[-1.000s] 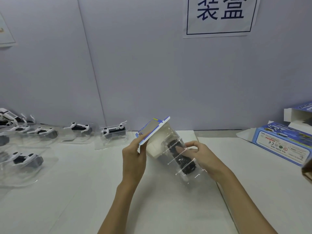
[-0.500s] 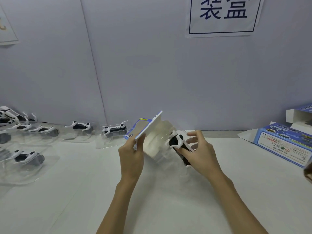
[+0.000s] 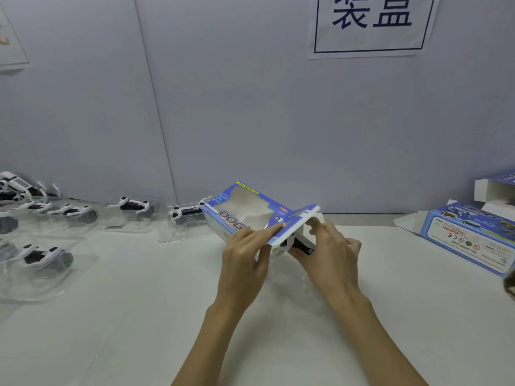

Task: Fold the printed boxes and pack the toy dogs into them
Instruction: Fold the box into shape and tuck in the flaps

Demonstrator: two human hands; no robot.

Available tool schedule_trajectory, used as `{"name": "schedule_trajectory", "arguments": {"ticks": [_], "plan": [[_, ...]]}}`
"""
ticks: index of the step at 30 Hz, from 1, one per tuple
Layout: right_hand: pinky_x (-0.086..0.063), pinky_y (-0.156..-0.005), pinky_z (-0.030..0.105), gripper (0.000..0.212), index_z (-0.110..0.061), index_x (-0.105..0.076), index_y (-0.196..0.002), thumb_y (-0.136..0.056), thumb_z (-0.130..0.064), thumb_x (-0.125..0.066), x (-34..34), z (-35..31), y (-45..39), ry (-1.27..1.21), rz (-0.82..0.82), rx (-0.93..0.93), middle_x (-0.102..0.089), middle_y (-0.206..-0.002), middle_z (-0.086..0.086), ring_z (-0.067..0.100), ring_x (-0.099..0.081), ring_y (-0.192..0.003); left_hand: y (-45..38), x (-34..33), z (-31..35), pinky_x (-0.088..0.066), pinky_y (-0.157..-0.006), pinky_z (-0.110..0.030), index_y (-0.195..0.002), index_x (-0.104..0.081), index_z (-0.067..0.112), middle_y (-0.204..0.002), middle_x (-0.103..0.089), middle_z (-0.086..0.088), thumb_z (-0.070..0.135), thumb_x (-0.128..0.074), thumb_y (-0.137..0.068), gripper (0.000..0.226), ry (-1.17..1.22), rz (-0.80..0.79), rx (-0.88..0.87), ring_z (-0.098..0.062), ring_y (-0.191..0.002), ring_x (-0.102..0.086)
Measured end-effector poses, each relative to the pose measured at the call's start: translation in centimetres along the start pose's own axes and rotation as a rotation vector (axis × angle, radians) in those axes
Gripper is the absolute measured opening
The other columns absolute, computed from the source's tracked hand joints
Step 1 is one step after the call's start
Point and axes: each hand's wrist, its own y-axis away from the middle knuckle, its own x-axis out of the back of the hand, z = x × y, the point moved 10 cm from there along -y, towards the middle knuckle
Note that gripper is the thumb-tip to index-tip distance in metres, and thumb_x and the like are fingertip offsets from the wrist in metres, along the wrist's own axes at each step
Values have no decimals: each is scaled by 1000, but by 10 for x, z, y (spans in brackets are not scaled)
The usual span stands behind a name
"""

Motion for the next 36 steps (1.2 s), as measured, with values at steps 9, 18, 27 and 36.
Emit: {"name": "schedule_trajectory", "arguments": {"ticks": [9,18,27,36], "plan": [[-51,-85,21,48,-21,-63,-116,-72,-13,-48,-7,34,4,-1216,209,-361,-65,-120,4,16,-62,-113,16,-23,-28,-42,-65,-27,-98,-81,19,-77,-65,20,12,-71,-98,12,130,-65,236,-11,-75,-56],[-59,-85,29,21,-12,-69,-100,-97,-21,-50,-37,71,20,-1852,316,-908,-74,-118,16,23,-75,-105,34,-70,25,-23,-117,-51,-134,-67,41,-131,-62,24,60,-66,-91,46,112,-477,-4,-4,-127,-51],[-59,-78,38,27,-12,-73,-107,-100,-14,-47,-51,86,27,-1601,176,-1044,-73,-114,16,27,-70,-93,37,-78,-12,-15,-127,-35,-142,-60,18,-146,-60,0,15,-76,-83,61,42,-526,177,-24,-148,-42],[-48,-108,43,37,-16,-64,-128,-106,-25,-37,-79,56,23,-1582,-270,-940,-68,-129,20,34,-66,-120,15,-27,-26,-42,-111,-34,-128,-71,21,-132,-67,13,-6,-78,-76,59,222,-114,352,-15,-133,-56]]}}
